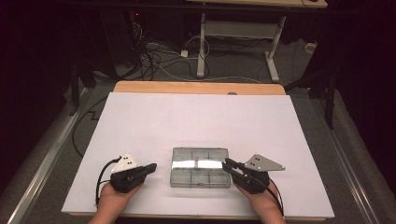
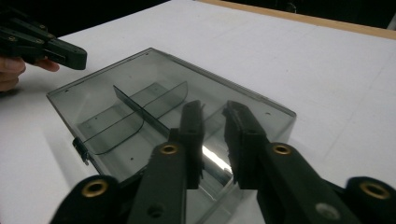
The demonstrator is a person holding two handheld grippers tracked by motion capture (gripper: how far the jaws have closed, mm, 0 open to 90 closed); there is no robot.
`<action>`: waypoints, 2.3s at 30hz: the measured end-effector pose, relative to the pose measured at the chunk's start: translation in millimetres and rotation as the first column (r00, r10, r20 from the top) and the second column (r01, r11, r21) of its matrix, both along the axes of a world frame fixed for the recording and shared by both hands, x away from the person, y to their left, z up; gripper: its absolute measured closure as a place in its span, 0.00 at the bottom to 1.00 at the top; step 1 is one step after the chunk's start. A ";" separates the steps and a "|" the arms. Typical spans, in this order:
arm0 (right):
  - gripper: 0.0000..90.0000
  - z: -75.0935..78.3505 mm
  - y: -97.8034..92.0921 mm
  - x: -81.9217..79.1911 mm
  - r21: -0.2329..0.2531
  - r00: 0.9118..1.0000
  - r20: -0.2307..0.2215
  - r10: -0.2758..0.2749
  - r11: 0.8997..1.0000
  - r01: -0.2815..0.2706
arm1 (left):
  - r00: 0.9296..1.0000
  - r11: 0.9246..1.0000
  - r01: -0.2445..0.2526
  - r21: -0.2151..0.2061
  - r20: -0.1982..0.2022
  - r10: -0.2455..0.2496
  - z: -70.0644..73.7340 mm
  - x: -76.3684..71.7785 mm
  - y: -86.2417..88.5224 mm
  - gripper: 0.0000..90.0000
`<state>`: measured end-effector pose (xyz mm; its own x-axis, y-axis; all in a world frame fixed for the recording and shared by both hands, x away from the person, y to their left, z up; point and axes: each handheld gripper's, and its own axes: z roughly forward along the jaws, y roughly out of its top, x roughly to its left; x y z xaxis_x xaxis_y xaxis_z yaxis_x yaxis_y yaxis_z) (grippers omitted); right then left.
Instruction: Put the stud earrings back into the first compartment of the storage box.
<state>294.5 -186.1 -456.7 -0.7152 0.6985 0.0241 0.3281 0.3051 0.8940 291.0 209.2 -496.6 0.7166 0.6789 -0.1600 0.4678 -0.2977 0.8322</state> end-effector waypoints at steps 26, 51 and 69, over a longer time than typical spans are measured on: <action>1.00 -1.4 41.7 -8.9 0.008 0.987 0.005 0.159 0.987 -0.159 | 1.000 1.000 0.017 -0.010 -0.016 -0.017 -0.9 4.7 -7.2 0.97; 1.00 -10.5 39.1 -28.3 0.044 0.973 -0.050 0.225 0.974 -0.223 | 0.999 0.998 0.051 -0.031 -0.012 -0.051 -3.3 2.6 -12.6 0.97; 1.00 -20.3 51.7 -44.7 0.028 0.948 -0.100 0.302 0.953 -0.300 | 0.999 0.999 0.046 0.004 0.017 -0.046 -5.6 0.8 -19.5 0.97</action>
<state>249.8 -134.4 -477.0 -0.8855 0.4503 0.1148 0.3119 0.3928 0.8651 291.8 189.7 -502.3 0.7498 0.6456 -0.1451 0.4392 -0.3216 0.8388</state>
